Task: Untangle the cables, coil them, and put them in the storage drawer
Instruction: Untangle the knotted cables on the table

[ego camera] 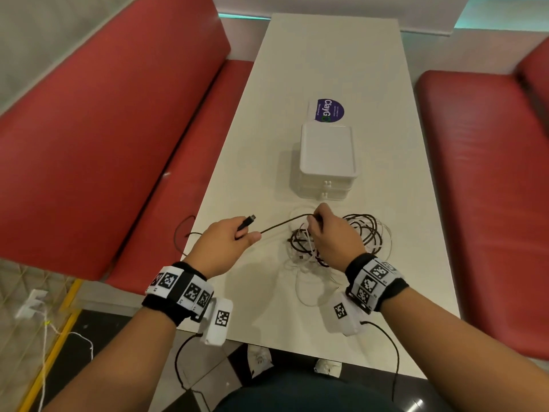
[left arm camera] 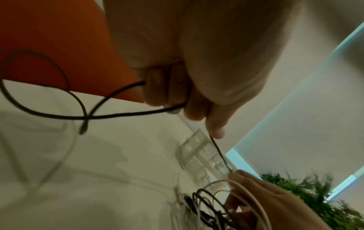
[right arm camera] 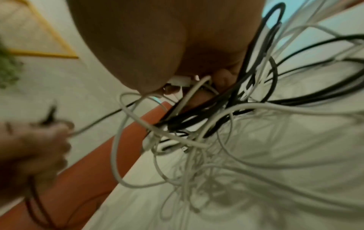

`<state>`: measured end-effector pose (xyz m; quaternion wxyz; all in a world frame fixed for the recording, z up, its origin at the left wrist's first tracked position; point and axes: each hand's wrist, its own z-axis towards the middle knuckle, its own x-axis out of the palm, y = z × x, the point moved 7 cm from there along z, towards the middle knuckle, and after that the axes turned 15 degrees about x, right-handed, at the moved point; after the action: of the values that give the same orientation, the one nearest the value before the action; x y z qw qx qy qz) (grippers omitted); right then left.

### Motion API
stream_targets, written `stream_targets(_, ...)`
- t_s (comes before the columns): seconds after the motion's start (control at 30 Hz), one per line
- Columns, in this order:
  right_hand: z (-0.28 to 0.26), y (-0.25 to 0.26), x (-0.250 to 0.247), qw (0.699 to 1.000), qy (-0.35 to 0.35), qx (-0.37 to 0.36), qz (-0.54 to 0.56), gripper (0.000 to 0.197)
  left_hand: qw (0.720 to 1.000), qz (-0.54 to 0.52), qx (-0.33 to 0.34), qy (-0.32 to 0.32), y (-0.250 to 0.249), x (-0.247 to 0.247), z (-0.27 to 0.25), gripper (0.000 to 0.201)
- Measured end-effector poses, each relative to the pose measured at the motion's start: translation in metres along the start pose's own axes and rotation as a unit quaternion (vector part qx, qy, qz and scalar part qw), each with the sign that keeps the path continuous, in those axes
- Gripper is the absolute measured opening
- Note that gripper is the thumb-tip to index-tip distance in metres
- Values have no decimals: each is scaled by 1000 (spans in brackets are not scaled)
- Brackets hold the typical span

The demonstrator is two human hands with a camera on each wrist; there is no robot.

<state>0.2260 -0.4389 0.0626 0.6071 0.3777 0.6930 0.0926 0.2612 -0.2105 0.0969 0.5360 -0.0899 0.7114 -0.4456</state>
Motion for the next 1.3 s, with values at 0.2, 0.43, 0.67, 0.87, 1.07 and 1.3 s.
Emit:
stream_targets(0.2, -29, 22, 0, 990, 47, -116, 66, 11, 959, 259, -96, -63, 45, -39, -7, 18)
stream_targets(0.43, -11, -31, -8, 916, 117, 141, 357, 30, 905, 384, -124, -131, 62, -110, -20, 23)
stream_targets(0.67, -2, -18, -63, 985, -39, 38, 164, 39, 970, 235, -6, -54, 10, -39, -5, 16)
stream_targets(0.87, -14, -18, -25, 995, 90, -35, -12, 34, 993, 24, 115, -25, -50, 34, 3, 18)
stream_targets(1.07, -31, -15, -1, 985, 154, -63, 37, 17, 990, 85, 86, 75, -37, 80, 17, 32)
stream_targets(1.3, -14, -47, -14, 994, 43, 58, 82, 22, 987, 118, 73, 81, -6, 69, 20, 20)
